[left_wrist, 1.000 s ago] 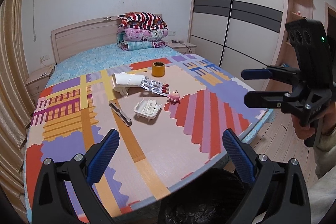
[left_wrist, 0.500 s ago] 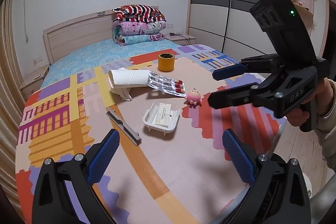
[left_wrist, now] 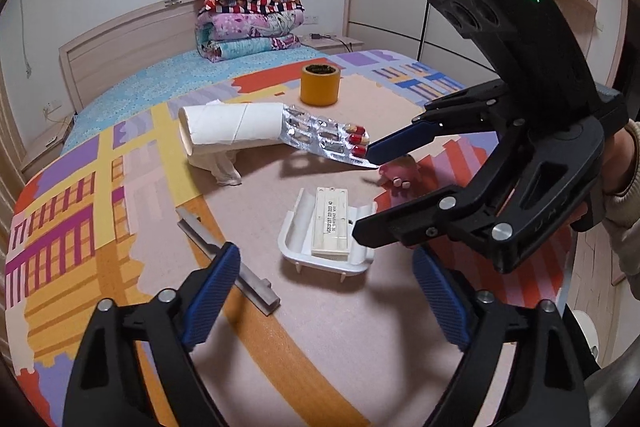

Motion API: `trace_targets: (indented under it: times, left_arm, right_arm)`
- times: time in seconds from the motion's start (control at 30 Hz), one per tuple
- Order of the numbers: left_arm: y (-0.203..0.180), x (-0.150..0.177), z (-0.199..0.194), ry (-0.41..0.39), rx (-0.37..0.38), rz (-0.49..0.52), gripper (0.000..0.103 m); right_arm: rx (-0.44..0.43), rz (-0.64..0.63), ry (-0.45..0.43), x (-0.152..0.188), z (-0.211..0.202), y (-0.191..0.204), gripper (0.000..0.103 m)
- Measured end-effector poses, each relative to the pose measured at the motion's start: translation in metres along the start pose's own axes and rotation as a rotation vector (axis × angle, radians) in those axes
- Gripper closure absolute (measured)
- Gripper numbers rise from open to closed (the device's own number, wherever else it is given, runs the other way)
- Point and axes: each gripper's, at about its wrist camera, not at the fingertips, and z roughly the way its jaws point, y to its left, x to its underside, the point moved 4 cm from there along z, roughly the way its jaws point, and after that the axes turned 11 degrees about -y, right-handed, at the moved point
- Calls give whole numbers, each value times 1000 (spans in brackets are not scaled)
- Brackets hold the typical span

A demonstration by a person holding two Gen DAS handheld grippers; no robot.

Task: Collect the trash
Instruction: 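Close the left tool on the white plastic box while the right tool grasps the white label card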

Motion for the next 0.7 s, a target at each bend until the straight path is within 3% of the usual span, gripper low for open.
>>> trace_targets:
  times: [0.3,0.47,0.63,0.7]
  left_arm:
    - [2,1,17,33,0,42,27]
    - [3,-1,23,36,-1,52,34]
    - [-3,-2,23,36,16,73,48]
    - [-4,-2,23,35,12,79,48]
  right_arm:
    - [6,-34,63,-4,19,1,30]
    - [6,-44,73,-4,24,3,39]
    - [0,-50,77,-5,25,5,42]
    - [-3,-53,81,-6,25,6,45]
